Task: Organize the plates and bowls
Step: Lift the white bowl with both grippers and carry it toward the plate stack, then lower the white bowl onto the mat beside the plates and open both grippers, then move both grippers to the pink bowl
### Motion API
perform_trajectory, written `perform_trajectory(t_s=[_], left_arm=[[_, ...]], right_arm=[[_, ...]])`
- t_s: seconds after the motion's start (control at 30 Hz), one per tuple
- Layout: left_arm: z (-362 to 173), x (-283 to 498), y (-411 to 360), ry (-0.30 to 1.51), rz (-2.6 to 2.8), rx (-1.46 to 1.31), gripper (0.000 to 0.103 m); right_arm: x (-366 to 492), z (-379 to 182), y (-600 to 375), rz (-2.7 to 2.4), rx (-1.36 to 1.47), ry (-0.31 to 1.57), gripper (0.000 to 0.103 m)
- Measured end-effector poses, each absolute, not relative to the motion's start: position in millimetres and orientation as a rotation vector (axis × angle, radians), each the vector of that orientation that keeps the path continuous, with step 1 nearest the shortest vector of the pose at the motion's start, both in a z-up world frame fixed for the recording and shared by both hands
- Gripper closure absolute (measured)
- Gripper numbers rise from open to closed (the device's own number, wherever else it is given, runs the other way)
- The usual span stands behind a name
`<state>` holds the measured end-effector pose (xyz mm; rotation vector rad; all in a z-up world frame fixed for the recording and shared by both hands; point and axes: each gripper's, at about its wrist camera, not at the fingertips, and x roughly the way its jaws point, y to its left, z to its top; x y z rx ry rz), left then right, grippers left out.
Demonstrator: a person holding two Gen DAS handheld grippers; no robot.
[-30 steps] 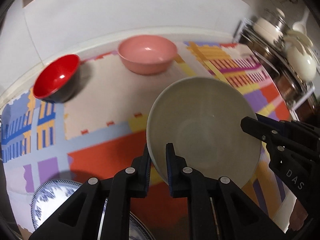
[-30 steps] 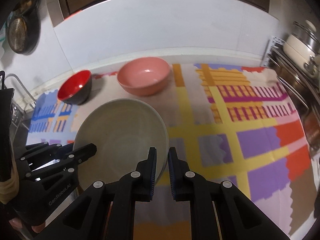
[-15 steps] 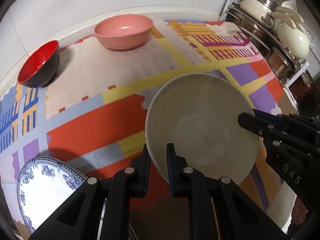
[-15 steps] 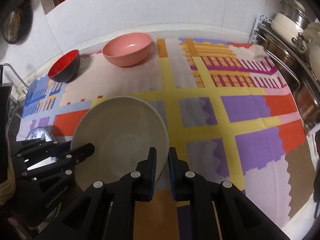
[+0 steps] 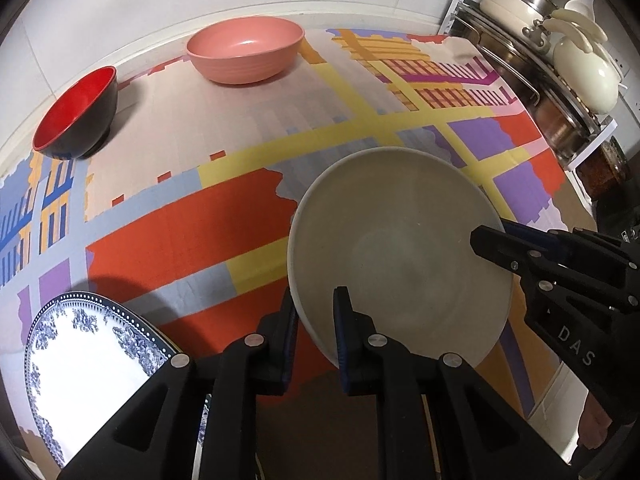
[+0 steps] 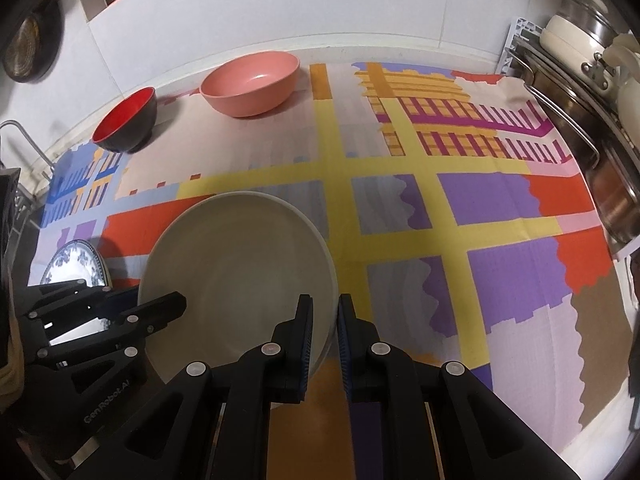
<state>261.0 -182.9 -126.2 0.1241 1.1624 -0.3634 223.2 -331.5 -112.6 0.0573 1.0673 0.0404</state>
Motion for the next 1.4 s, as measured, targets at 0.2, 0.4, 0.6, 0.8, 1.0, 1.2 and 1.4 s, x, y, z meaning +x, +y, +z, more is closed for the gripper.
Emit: perform_trajectory(t_s=[0.2,0.4,0.6,0.8,1.0,1.2,1.4], left_arm=[[-124,261,-182,1.157,-0.369,0.117,0.08],[-116,262,-176,1.119,-0.35,0.108,0.057],[-98,263,-164,1.04,-0.303,0.122,0.046],[-70,269,-154,0.936,-0.27,0.155,0.037],[-50,295,-144,0.892,-0.248,0.166,0.037],[-35,325,-136,0.832,-0.206,0.205,0.037],[-34,363,-127,0.807,-0.175,0.226,0.037]], right_arm=[[225,-116,-334,0.054,0.08,1.08,0.089],[225,-117,-335,0.063,0.104,1.079,0.079],[222,-104,-335,0.035,0.081,1.015,0.063],[229,-89,-331,0.044,0.061,0.976,0.063],[249,-71,-325,0.068,0.059,0.914,0.063],[278,-53,-318,0.062,0.02,0.854,0.063],[315,-48,-314,0.073,0.025,0.833,0.063]])
